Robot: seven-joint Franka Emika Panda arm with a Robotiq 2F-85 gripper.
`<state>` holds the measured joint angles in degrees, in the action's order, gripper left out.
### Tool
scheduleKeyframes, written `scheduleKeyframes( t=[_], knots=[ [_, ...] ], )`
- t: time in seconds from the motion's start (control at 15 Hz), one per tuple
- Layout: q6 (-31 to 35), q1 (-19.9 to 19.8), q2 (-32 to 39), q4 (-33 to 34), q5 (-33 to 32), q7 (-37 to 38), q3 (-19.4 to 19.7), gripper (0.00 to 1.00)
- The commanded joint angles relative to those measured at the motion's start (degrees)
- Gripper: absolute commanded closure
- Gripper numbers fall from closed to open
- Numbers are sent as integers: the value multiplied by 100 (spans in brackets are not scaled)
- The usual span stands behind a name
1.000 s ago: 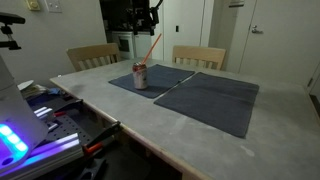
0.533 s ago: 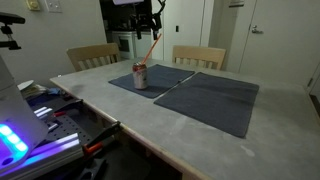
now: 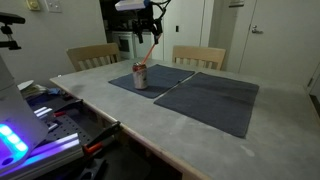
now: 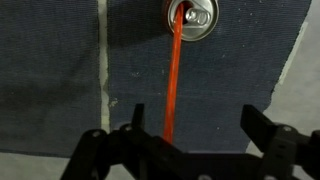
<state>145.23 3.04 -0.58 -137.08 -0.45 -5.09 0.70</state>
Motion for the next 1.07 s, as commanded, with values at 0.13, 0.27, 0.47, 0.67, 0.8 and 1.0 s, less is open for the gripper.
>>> scheduleKeyframes(
  t=[0.13, 0.27, 0.47, 0.67, 0.8, 1.0],
  knots=[
    [121, -81, 266, 169, -52, 100, -60, 34],
    [134, -86, 317, 209, -50, 103, -57, 44],
    [124, -95, 366, 287, -54, 103, -55, 49],
    [114, -106, 417, 371, -50, 96, -51, 65],
    [116, -113, 464, 427, -41, 86, -47, 83],
    [119, -123, 508, 481, -45, 88, -45, 100]
  ],
)
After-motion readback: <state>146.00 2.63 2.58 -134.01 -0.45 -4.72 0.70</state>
